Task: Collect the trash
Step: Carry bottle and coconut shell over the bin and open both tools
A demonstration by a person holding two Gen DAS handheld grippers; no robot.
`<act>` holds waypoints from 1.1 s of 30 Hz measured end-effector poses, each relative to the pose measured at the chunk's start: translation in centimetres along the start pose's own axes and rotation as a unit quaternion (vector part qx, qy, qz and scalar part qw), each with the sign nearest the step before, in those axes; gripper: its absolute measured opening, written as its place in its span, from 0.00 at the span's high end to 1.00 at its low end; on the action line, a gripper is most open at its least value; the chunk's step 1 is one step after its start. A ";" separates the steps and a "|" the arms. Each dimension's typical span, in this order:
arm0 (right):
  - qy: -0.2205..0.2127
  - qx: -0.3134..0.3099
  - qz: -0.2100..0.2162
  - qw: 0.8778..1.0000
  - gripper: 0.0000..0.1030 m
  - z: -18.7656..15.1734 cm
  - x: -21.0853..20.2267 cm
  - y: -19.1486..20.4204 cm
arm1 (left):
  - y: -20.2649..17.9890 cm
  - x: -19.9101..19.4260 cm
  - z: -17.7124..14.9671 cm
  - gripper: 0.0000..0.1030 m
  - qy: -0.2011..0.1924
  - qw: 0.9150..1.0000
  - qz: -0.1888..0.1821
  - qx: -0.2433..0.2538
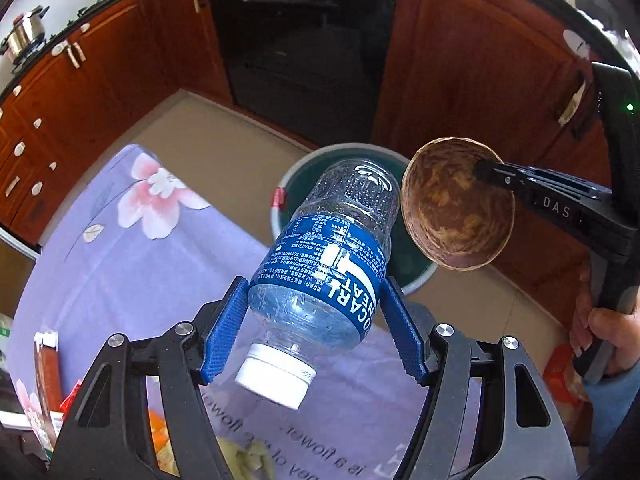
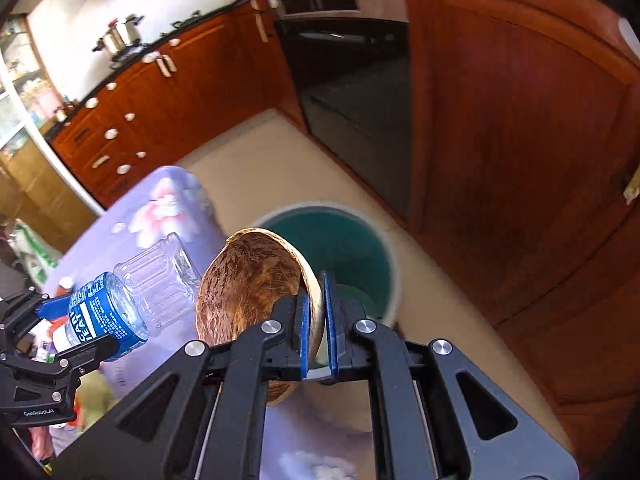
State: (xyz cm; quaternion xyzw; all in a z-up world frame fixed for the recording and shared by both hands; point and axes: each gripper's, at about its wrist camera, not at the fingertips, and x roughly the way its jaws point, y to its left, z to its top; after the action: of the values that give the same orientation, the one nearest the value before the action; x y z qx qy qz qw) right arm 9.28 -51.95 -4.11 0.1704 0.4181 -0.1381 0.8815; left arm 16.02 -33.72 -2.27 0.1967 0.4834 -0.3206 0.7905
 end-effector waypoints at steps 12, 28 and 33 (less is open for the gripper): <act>0.043 -0.018 -0.047 0.998 0.93 0.8 6.1 -2.9 | -1.9 9.9 2.7 0.33 0.061 0.998 -0.018 -0.028; 0.063 -0.034 -0.041 0.997 0.93 0.7 8.5 -2.3 | -1.9 9.2 3.1 0.24 0.054 0.998 -0.003 -0.045; 0.088 -0.041 -0.033 0.995 0.93 0.5 10.1 -1.8 | -0.9 7.4 2.9 0.20 0.047 0.997 -0.002 -0.067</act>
State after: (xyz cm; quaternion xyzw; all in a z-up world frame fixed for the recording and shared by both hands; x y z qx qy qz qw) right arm 15.11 -54.82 -12.02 0.1315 0.5048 -0.1345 0.8425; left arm 19.64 -38.50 -7.52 0.1574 0.5406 -0.2796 0.7777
